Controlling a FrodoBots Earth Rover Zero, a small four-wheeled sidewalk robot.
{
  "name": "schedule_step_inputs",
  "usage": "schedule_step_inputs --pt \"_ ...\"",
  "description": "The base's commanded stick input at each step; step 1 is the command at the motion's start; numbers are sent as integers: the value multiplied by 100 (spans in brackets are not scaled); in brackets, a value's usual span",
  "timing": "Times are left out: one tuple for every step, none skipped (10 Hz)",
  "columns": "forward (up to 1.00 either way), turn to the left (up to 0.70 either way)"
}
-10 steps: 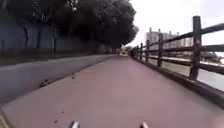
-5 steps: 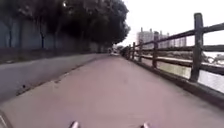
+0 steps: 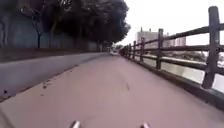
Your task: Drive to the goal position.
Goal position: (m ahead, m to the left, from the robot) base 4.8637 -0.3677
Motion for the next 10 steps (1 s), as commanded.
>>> schedule_step_inputs --pt "70 0" --pt "70 0" --pt "70 0" --pt "70 0" --pt "70 0" --pt "70 0" --pt "70 0" --pt "70 0" --pt "70 0" --pt "70 0"
